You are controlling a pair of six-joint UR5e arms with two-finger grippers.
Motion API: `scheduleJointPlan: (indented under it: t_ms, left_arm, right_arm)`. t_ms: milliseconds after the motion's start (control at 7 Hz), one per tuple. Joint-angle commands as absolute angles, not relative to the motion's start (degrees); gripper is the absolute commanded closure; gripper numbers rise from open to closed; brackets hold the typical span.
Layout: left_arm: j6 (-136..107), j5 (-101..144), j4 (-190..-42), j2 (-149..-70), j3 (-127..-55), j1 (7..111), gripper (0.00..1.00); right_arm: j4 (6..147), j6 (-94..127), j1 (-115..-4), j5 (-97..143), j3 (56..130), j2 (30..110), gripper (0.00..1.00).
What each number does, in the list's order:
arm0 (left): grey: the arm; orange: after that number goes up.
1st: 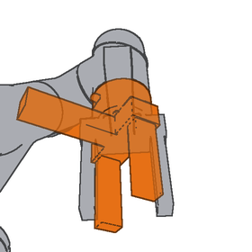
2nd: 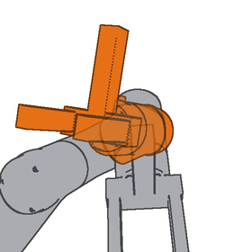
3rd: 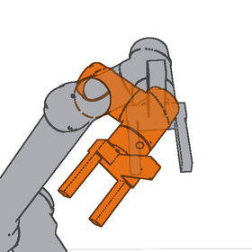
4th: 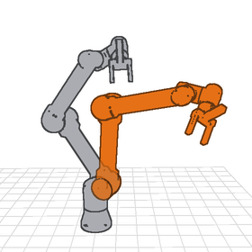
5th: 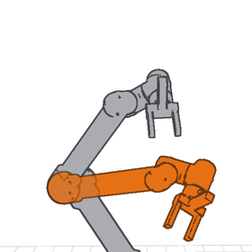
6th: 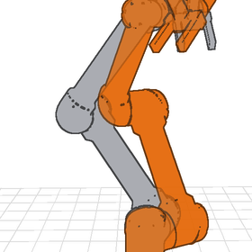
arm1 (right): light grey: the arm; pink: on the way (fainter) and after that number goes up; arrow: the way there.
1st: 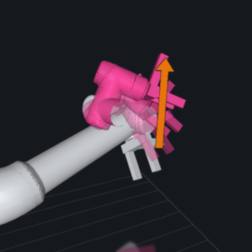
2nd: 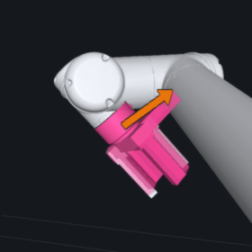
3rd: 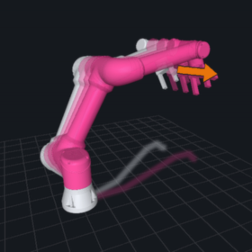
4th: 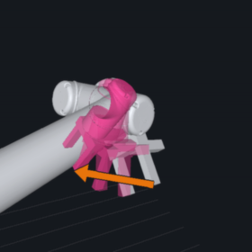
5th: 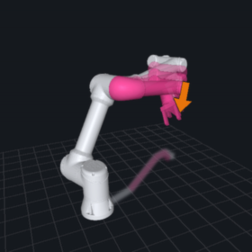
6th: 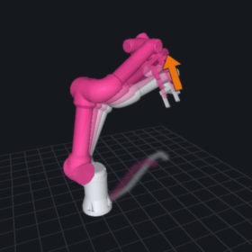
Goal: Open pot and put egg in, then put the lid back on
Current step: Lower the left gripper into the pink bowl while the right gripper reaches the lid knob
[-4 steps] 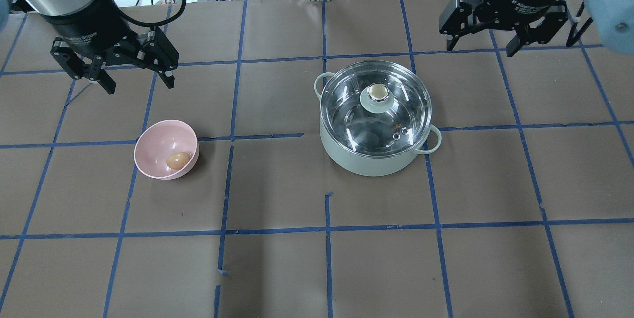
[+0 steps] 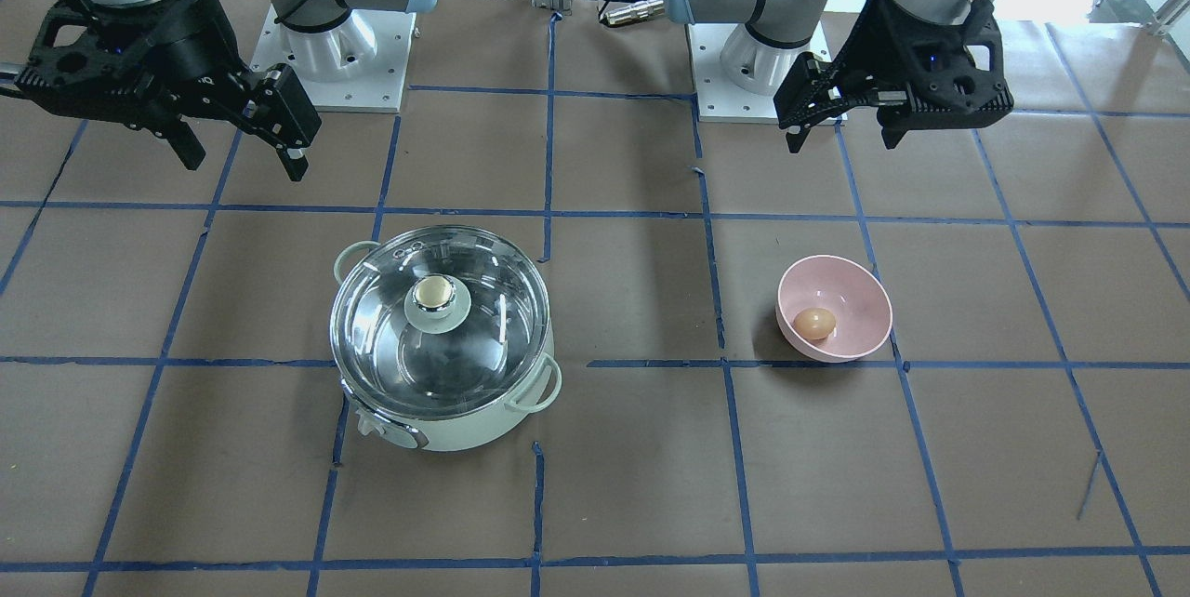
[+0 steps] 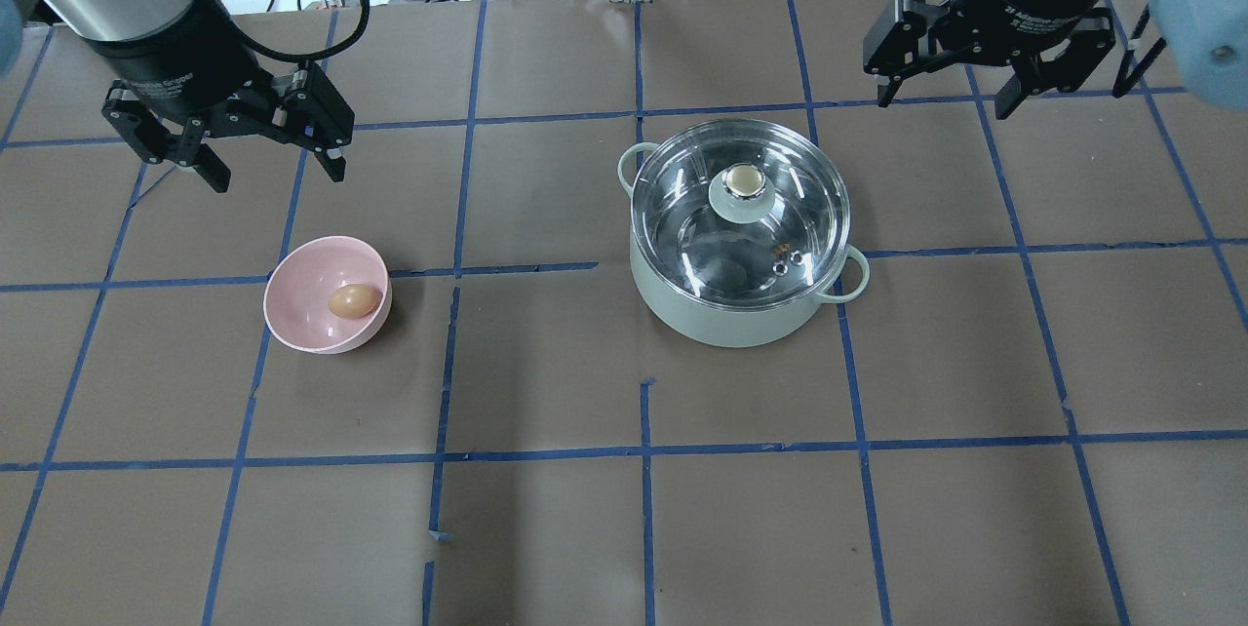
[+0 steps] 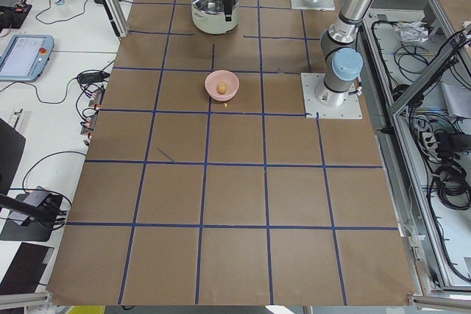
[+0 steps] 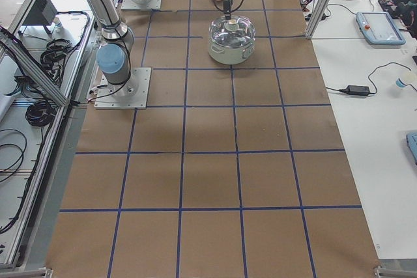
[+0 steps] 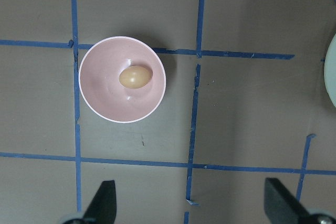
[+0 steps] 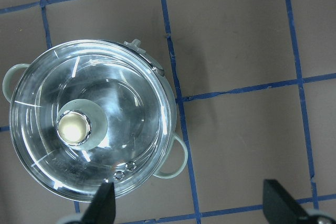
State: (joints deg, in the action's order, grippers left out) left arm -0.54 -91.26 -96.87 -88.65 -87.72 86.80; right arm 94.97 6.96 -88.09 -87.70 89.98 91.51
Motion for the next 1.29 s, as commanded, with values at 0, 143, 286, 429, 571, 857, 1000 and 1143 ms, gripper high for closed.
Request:
scheduleJointPlan:
  t_ms: [0,143,286,429,571,857,1000,1143]
  left_arm:
    - [0.78,-91.41,-96.77,-88.59,-89.11,85.53,0.0]
    - [7.32,-91.23,-95.2,-88.59,-91.64,85.17,0.0]
    - [13.04,-91.4,-88.83,-89.55,-94.19,84.12,0.0]
    - [18.32,-91.06,-84.77,-89.91,-97.35,81.24,0.0]
    - [25.24,-91.05,-81.94,-90.17,-100.17,79.3,0.0]
    - [37.91,-91.23,-69.22,-93.67,-107.02,78.75,0.0]
    - [43.19,-91.4,-65.78,-94.65,-109.57,78.66,0.0]
    - [48.38,-91.93,-63.22,-95.53,-110.99,78.66,0.0]
  right_arm:
    - [95.88,7.73,-89.55,-87.36,90.44,90.45,0.0]
    - [97.19,8.43,-92.34,-87.97,90.61,88.26,0.0]
    - [103.56,11.48,-95.42,-88.15,90.88,85.81,0.0]
    - [106.23,12.21,-97.28,-88.15,91.57,83.35,0.0]
    - [108.96,12.22,-97.9,-88.15,92.28,81.75,0.0]
    - [112.47,12.3,-98.0,-87.37,97.18,81.3,0.0]
    - [115.02,12.39,-98.0,-87.45,98.69,81.3,0.0]
    - [115.22,12.39,-98.52,-87.36,98.79,81.21,0.0]
